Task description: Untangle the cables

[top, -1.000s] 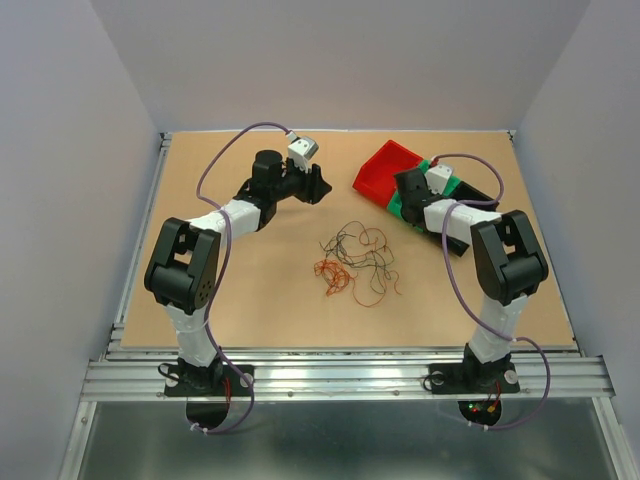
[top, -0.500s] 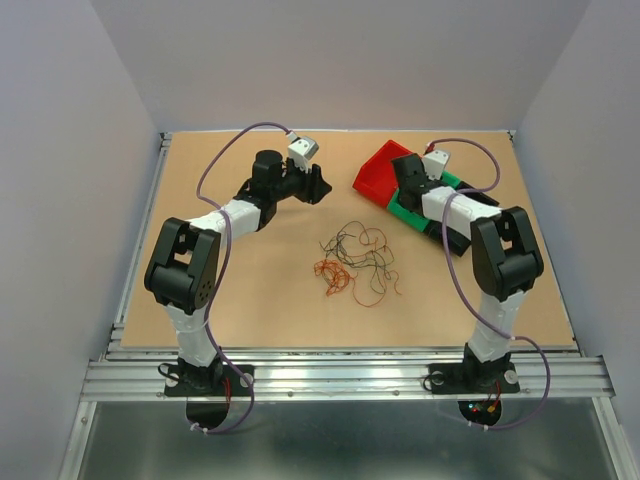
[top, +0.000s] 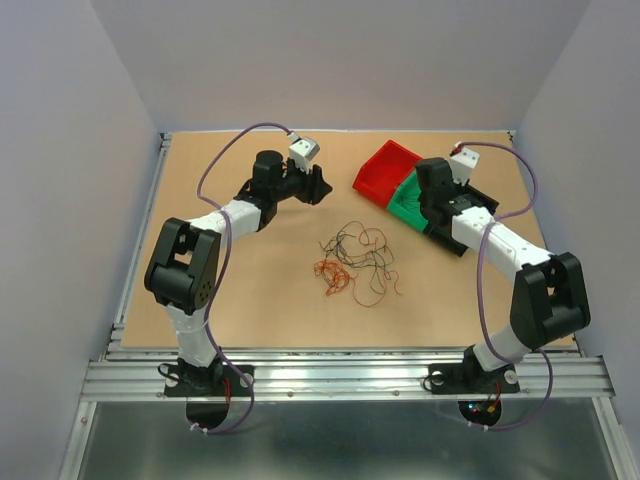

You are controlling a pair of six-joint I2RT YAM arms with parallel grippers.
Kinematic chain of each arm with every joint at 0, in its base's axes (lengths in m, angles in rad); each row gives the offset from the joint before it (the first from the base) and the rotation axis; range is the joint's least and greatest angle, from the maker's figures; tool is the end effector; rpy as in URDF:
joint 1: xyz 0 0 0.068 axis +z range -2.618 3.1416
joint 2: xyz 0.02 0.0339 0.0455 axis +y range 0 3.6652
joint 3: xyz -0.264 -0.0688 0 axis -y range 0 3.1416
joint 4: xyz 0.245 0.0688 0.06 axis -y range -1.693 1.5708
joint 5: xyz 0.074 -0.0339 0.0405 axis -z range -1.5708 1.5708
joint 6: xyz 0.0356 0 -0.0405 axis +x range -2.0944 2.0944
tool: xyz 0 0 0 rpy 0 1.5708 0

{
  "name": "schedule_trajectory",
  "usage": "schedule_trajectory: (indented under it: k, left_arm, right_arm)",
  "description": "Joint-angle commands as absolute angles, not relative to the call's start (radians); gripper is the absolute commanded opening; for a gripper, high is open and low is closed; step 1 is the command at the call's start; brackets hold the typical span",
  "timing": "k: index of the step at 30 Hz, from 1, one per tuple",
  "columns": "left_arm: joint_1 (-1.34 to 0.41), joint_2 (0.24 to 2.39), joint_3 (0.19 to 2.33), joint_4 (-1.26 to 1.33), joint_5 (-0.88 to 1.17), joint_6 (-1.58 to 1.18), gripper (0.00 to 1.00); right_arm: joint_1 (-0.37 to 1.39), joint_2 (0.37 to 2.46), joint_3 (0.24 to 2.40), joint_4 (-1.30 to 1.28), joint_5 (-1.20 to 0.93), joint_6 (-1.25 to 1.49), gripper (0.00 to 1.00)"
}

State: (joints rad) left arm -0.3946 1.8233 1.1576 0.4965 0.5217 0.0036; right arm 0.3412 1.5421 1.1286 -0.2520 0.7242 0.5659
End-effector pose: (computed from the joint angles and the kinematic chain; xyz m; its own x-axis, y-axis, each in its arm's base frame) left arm 0.3800 -0.1775 0.2473 -0.1526 0.0669 -0.9860 0.7873 0.6113 -0.0804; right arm 0.3284 0.0916 0.2717 -0.3622 0.2976 -0.8833 0.5150 0.8538 0.0764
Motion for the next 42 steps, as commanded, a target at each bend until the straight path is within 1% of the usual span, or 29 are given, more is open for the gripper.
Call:
schedule_trajectory:
  k: [1,7,13,16,20,22,24,26,27,28,30,31,33,35,36,38,39,41,42]
  left_arm:
    - [-0.402,1.766,1.166,0.523,0.531,0.020,0.58]
    - [-0.402,1.763,1.164,0.523,0.532,0.021,0.58]
    - [-0.402,1.766,1.166,0.525,0.531,0.023,0.58]
    - [-0.402,1.769,1.169,0.523,0.531,0.023,0.58]
    - [-0.402,1.770,1.169,0.522,0.531,0.023,0.58]
    - [-0.402,1.769,1.170,0.522,0.531,0.025,0.58]
    - [-0.402,1.769,1.169,0.520,0.531,0.025,0.58]
    - [-0.402,1.767,1.169,0.522,0.531,0.026,0.58]
    - [-0.402,1.769,1.167,0.522,0.532,0.025,0.58]
    - [-0.402,1.767,1.167,0.522,0.532,0.026,0.58]
    - [-0.402,1.770,1.169,0.520,0.532,0.026,0.58]
    - [-0.400,1.769,1.169,0.522,0.532,0.026,0.58]
    - [-0.402,1.769,1.169,0.522,0.531,0.026,0.58]
    - [-0.402,1.769,1.169,0.520,0.532,0.026,0.58]
    - [-0.402,1.769,1.169,0.522,0.532,0.026,0.58]
    - [-0.402,1.770,1.169,0.522,0.532,0.026,0.58]
    - [-0.402,1.773,1.170,0.522,0.532,0.026,0.58]
    - [-0.403,1.775,1.170,0.522,0.531,0.026,0.58]
    - [-0.402,1.776,1.173,0.520,0.531,0.028,0.58]
  right_arm:
    - [0.318,1.513,1.042,-0.252,0.700,0.584,0.42]
    - [0.305,1.496,0.951,-0.193,0.646,0.571,0.42]
    - [0.302,1.525,0.925,-0.103,0.617,0.535,0.44]
    - [0.302,1.543,0.923,-0.078,0.624,0.520,0.41]
    - [0.302,1.552,0.922,-0.046,0.620,0.496,0.33]
    - [0.302,1.555,0.916,-0.037,0.620,0.486,0.33]
    - [0.304,1.557,0.904,-0.020,0.617,0.482,0.35]
    - [0.302,1.555,0.896,-0.009,0.611,0.468,0.41]
    - [0.302,1.552,0.890,-0.009,0.614,0.465,0.55]
    - [0.302,1.551,0.884,-0.009,0.614,0.463,0.62]
    - [0.302,1.551,0.876,0.021,0.614,0.459,0.66]
    - [0.302,1.555,0.871,0.026,0.614,0.456,0.66]
    - [0.302,1.566,0.871,0.038,0.615,0.454,0.65]
    - [0.302,1.580,0.871,0.048,0.617,0.454,0.62]
    - [0.302,1.585,0.862,0.066,0.617,0.456,0.58]
    - [0.302,1.572,0.848,0.104,0.608,0.451,0.53]
    - [0.302,1.568,0.836,0.112,0.600,0.449,0.47]
    - [0.302,1.557,0.830,0.120,0.597,0.448,0.43]
    - [0.302,1.546,0.824,0.123,0.594,0.446,0.37]
